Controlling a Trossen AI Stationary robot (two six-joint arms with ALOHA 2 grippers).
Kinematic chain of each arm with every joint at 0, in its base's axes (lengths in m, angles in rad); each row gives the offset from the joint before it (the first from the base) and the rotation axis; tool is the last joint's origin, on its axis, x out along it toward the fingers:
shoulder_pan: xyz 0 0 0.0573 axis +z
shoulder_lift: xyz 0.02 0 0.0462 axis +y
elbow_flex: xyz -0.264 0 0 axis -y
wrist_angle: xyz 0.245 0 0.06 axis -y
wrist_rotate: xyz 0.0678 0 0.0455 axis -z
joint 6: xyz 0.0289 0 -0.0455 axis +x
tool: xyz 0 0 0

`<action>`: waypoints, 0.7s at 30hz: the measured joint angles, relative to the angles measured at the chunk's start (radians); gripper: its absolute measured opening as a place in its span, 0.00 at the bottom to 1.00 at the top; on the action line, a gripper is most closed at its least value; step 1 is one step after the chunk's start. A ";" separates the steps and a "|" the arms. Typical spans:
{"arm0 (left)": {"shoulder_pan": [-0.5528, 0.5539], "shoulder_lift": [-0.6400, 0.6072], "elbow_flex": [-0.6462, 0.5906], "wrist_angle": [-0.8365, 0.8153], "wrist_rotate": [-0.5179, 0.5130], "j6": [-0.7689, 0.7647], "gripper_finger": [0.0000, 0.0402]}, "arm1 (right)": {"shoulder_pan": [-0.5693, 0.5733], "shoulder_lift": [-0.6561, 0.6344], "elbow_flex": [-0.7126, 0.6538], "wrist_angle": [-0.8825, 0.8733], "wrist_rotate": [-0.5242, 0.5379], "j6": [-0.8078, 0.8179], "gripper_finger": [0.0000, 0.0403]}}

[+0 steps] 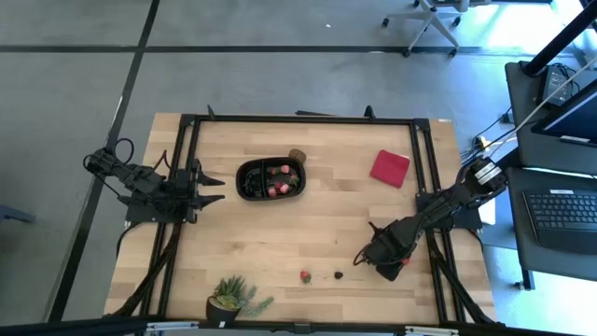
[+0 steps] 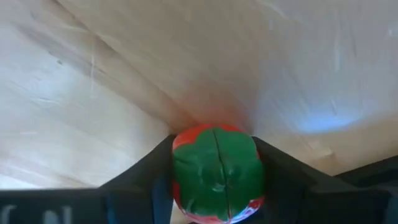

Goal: Pick and placing Produce into tupperware
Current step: Put the red strawberry into the black bin

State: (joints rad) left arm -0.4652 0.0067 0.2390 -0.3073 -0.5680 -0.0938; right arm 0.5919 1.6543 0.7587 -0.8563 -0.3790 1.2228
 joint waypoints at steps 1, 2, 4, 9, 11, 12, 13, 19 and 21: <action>0.000 0.000 0.000 0.000 0.000 0.000 0.45 | 0.000 0.001 0.003 -0.002 0.001 0.000 0.44; 0.000 0.000 0.000 0.000 0.000 0.000 0.45 | 0.000 0.002 0.012 -0.005 0.006 -0.001 0.44; 0.000 0.000 0.000 0.000 0.000 0.000 0.45 | -0.008 0.003 0.032 -0.014 0.030 -0.008 0.44; 0.000 0.000 0.000 0.000 0.000 0.000 0.45 | -0.068 0.005 0.119 0.001 0.198 -0.102 0.46; 0.000 0.000 0.000 0.000 0.000 0.000 0.45 | -0.105 0.005 0.161 -0.003 0.267 -0.163 0.46; 0.000 0.000 0.000 0.000 0.000 0.000 0.45 | -0.126 0.005 0.182 -0.001 0.297 -0.202 0.45; 0.000 0.000 0.000 0.000 0.000 0.000 0.45 | -0.150 0.005 0.206 0.012 0.331 -0.242 0.44; 0.000 0.000 0.000 0.000 0.000 0.000 0.45 | -0.314 0.005 0.338 0.224 0.508 -0.588 0.46; 0.000 0.000 0.000 -0.001 0.000 -0.001 0.45 | -0.368 0.004 0.369 0.358 0.511 -0.747 0.47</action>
State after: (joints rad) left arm -0.4652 0.0067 0.2390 -0.3081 -0.5678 -0.0944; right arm 0.2242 1.6585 1.1273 -0.4983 0.1316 0.4760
